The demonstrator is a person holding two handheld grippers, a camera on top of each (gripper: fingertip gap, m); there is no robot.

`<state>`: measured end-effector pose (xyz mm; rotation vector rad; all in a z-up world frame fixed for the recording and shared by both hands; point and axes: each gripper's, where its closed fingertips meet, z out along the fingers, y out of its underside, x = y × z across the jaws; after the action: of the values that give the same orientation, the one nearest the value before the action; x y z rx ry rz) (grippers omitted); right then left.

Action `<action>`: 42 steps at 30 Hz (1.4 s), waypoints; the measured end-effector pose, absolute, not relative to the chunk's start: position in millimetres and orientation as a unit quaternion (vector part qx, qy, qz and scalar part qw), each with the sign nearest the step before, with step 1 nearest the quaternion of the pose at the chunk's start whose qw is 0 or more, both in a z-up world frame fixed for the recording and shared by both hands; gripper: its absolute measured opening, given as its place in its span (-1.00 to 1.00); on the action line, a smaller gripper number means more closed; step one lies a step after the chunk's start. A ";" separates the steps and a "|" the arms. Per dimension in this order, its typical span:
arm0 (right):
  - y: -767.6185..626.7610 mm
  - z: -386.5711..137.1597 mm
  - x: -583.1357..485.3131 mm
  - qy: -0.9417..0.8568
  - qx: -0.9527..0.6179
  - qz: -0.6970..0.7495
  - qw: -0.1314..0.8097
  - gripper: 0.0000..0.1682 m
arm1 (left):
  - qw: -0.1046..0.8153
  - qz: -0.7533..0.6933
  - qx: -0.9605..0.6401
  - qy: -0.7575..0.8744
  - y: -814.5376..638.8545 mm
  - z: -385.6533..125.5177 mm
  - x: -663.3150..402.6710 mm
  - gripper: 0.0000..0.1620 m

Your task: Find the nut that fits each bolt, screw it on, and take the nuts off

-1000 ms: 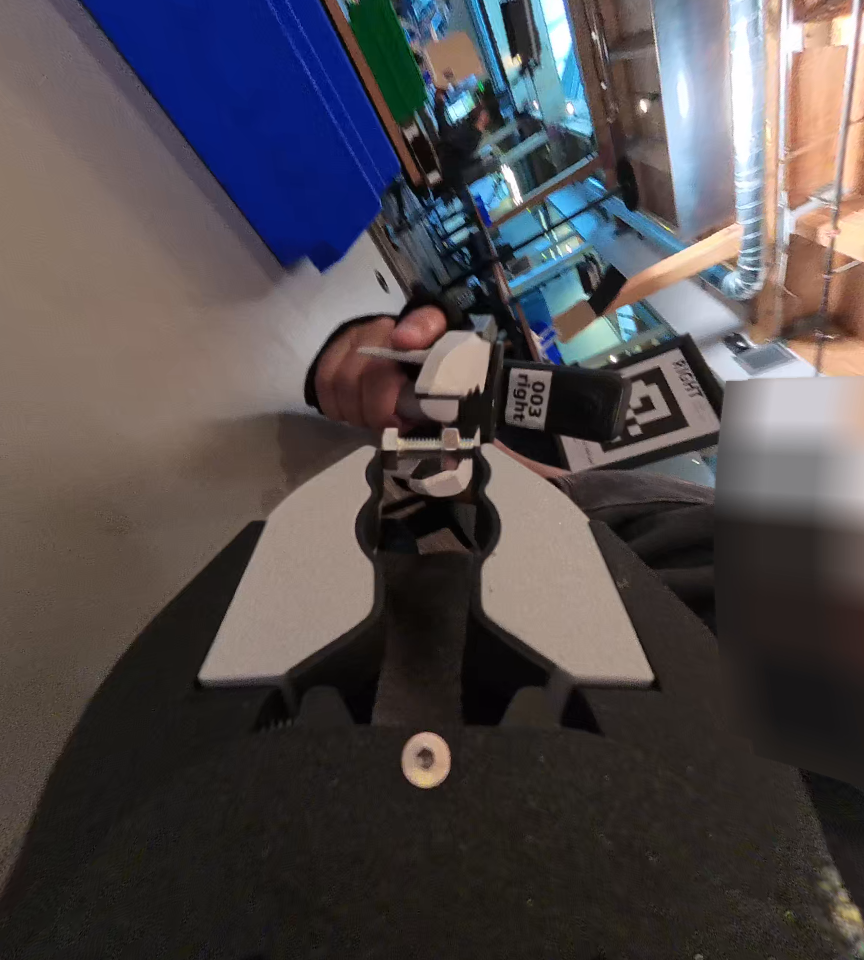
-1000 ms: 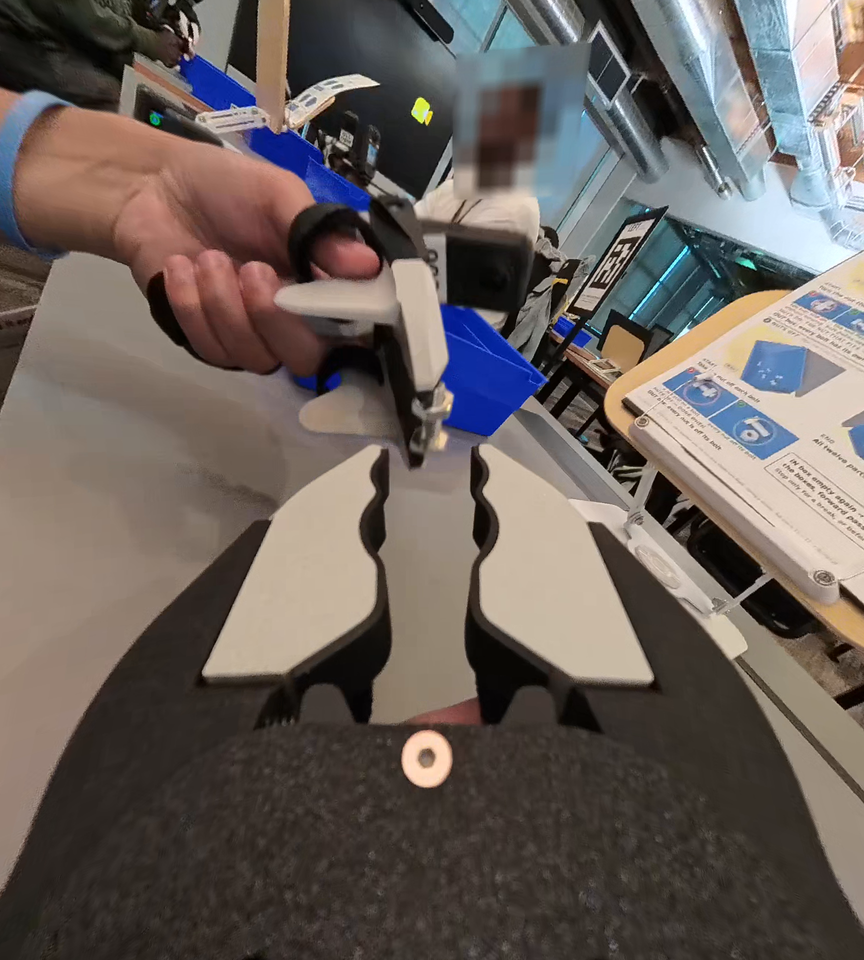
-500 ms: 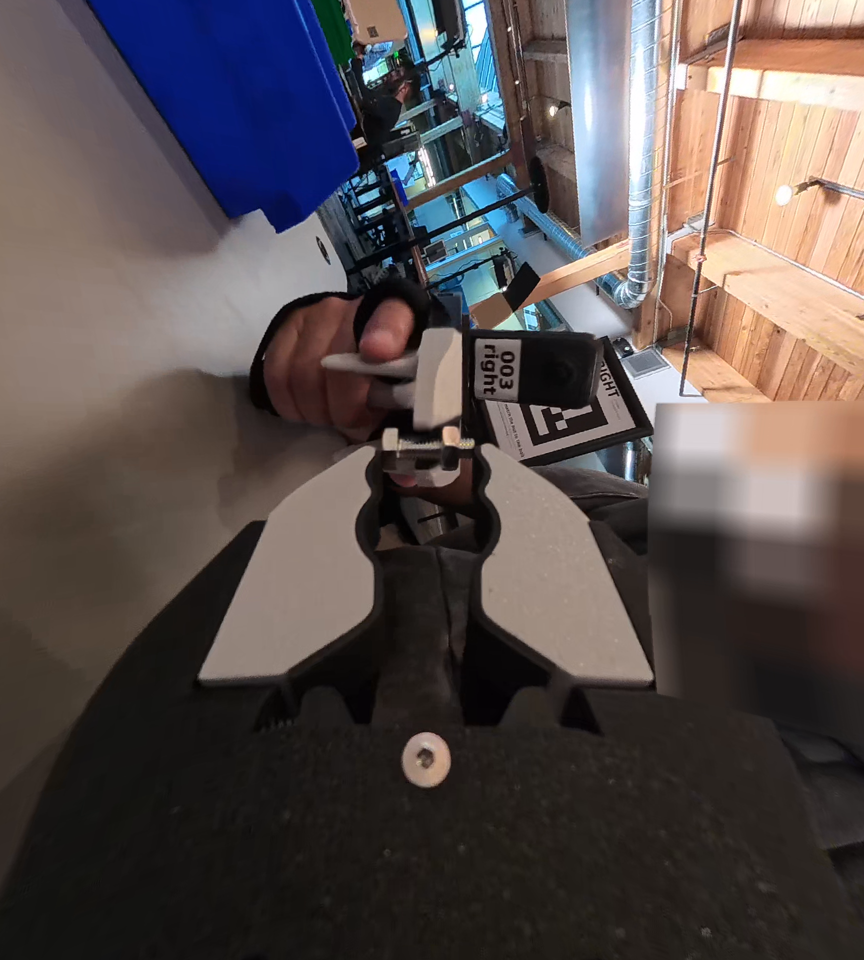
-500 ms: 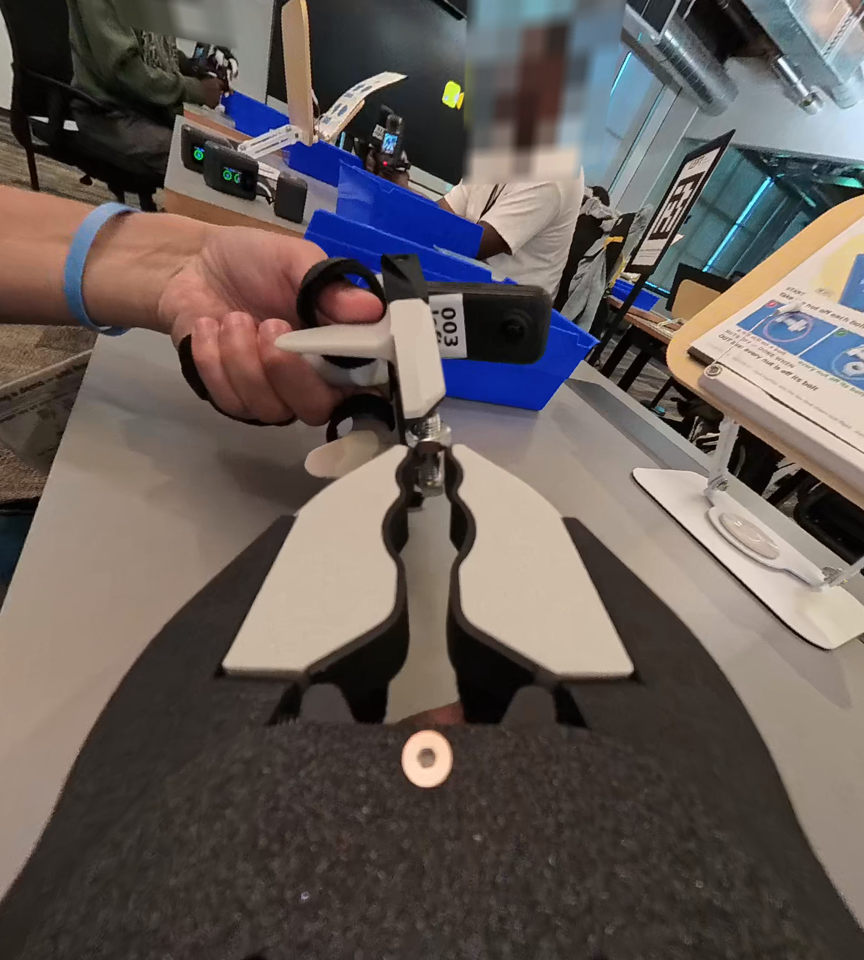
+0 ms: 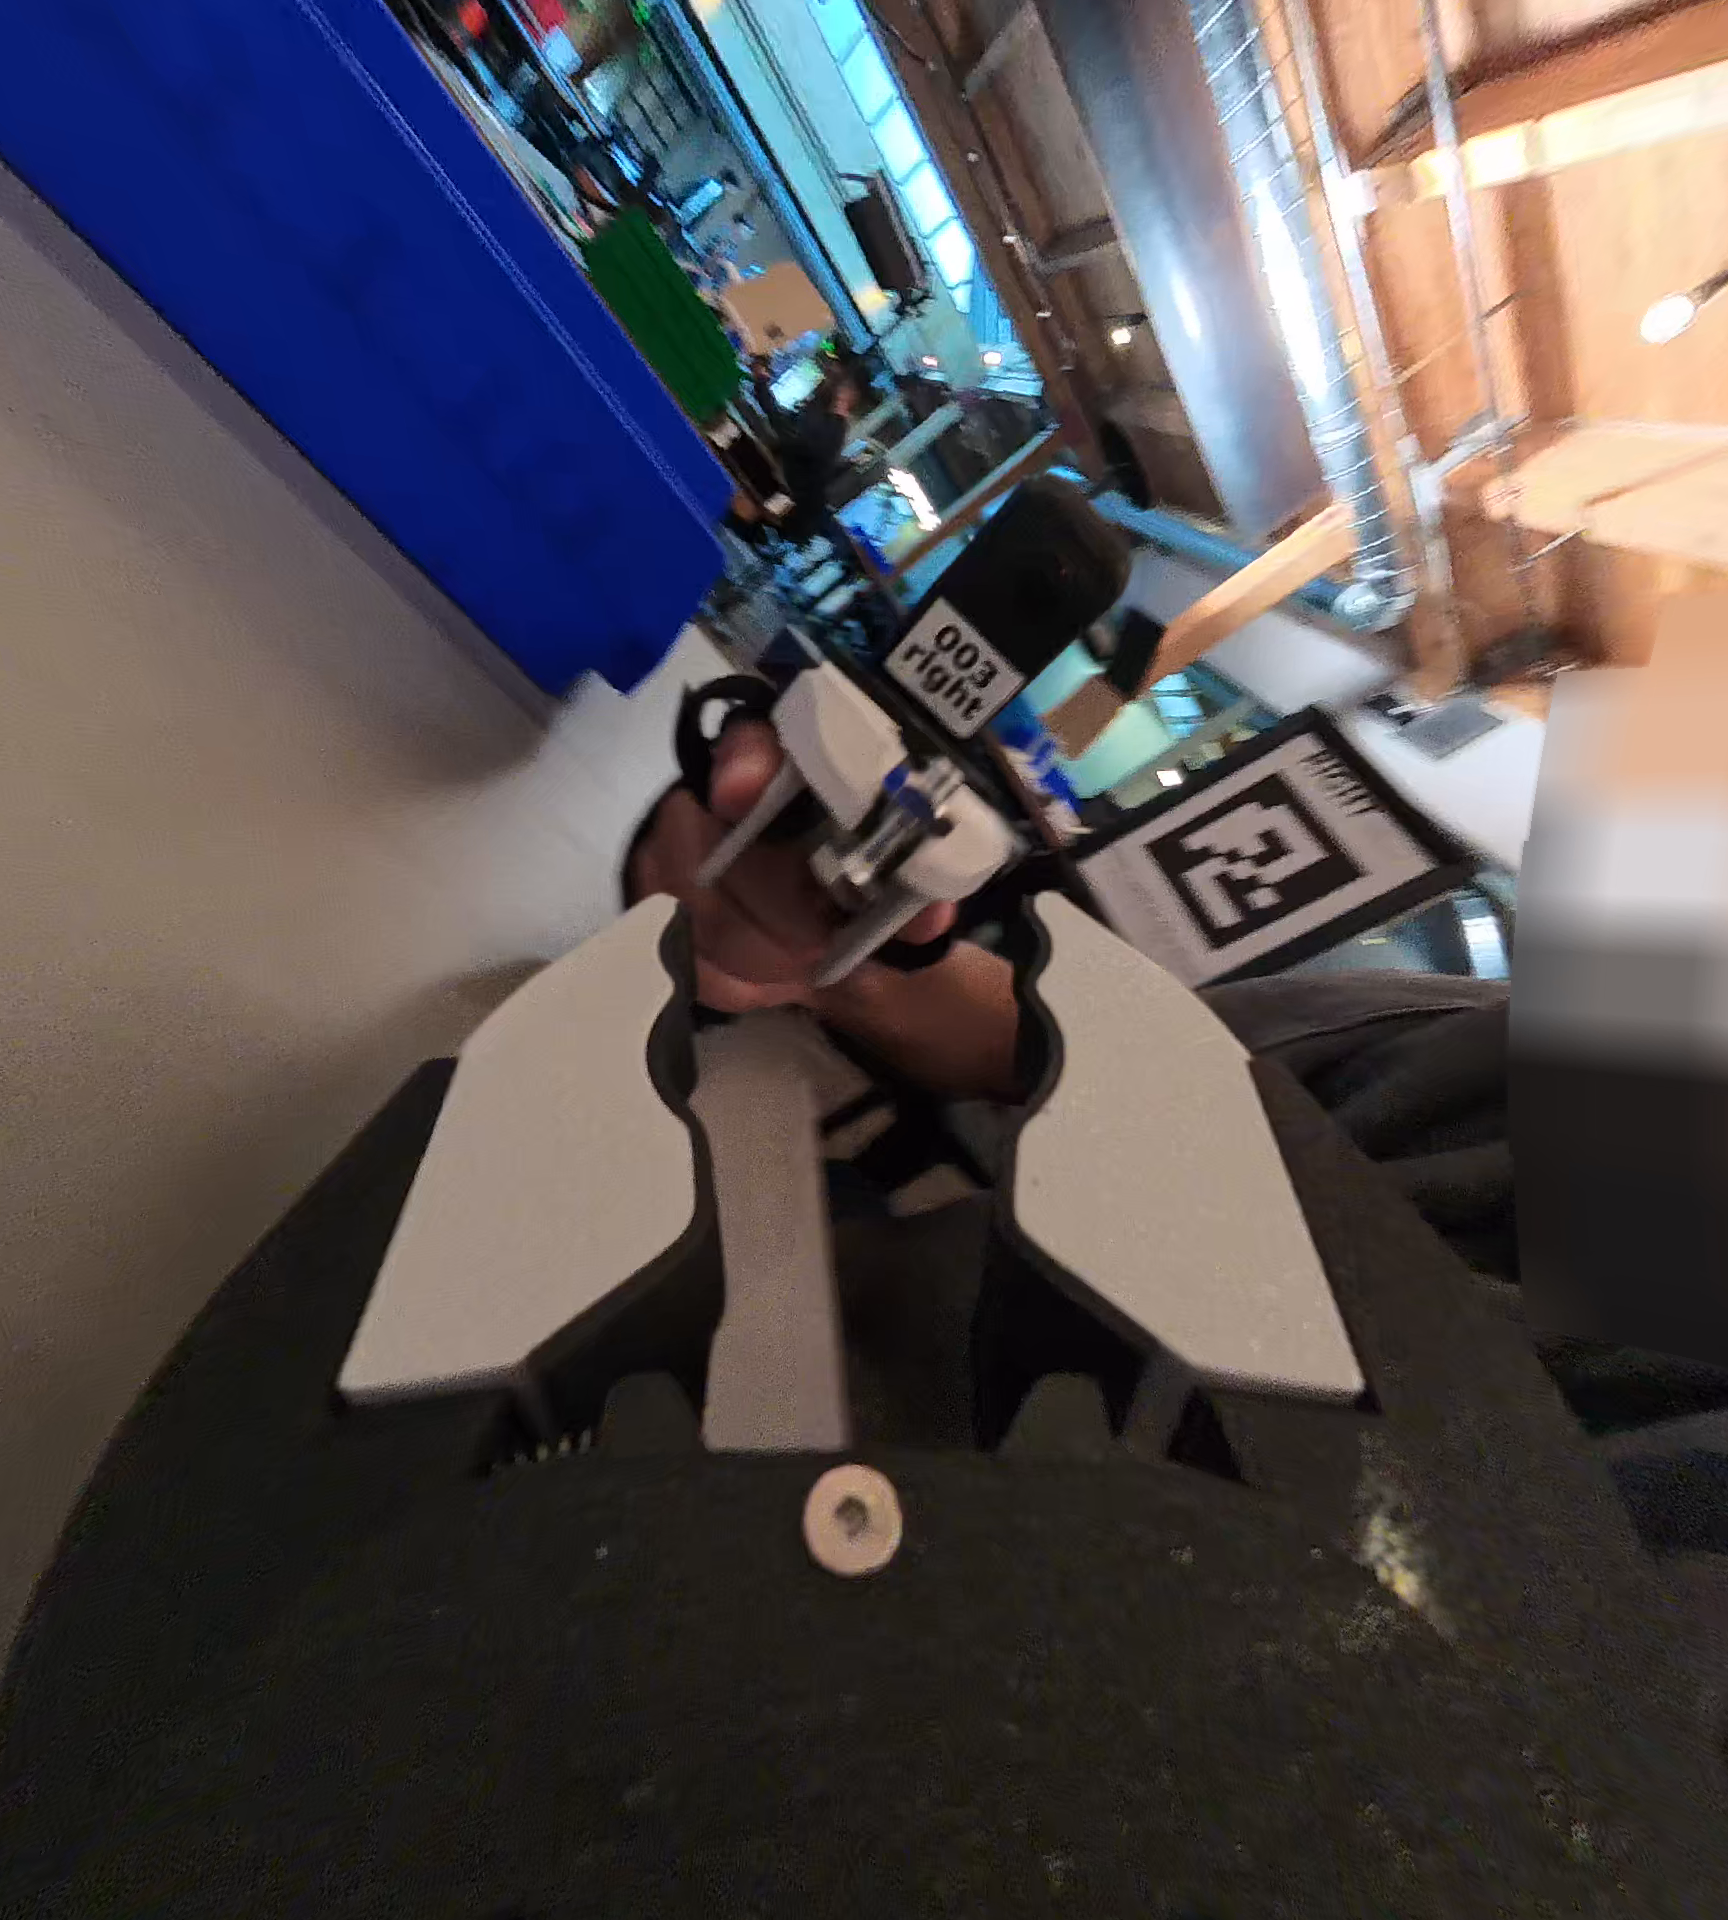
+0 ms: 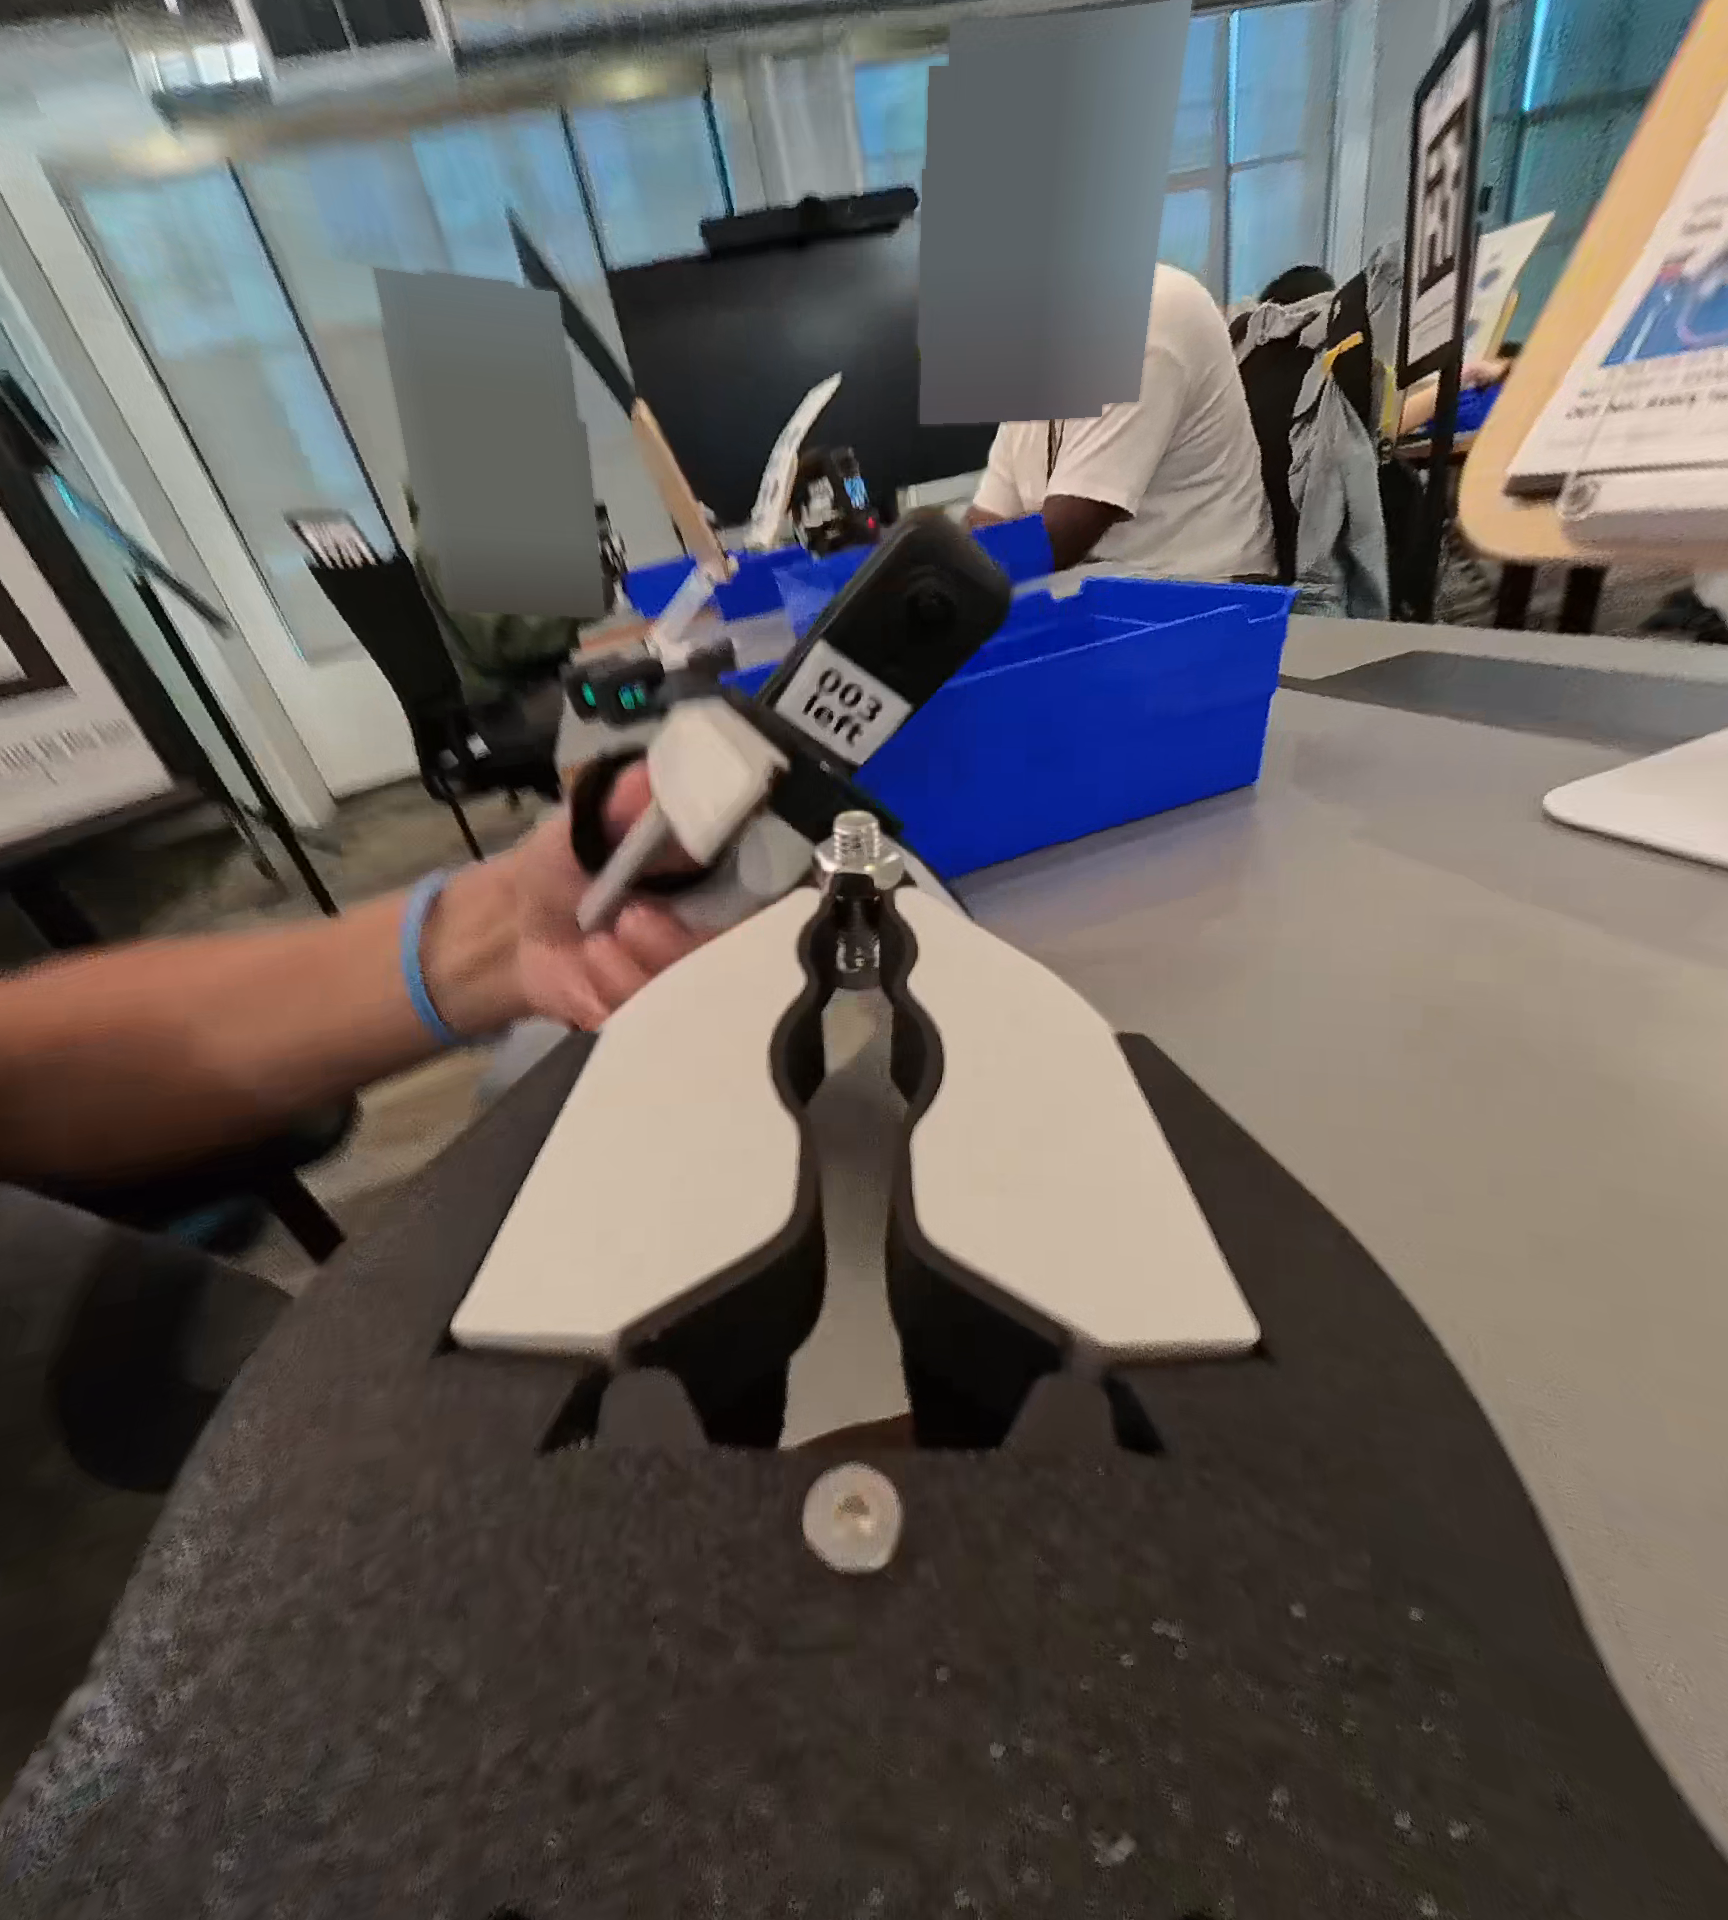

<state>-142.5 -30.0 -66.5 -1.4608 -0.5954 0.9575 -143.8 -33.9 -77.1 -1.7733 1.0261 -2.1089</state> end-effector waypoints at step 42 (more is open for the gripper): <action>-11.8 -64.6 -128.1 -0.170 -0.673 0.490 0.527 -0.76 | 0.321 -0.572 -0.577 0.487 -36.7 -89.8 -140.5 -0.82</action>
<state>-128.1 -11.8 -64.6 -1.6096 -0.4052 1.1705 -140.5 -36.7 -89.8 -1.5143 1.2795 -1.5022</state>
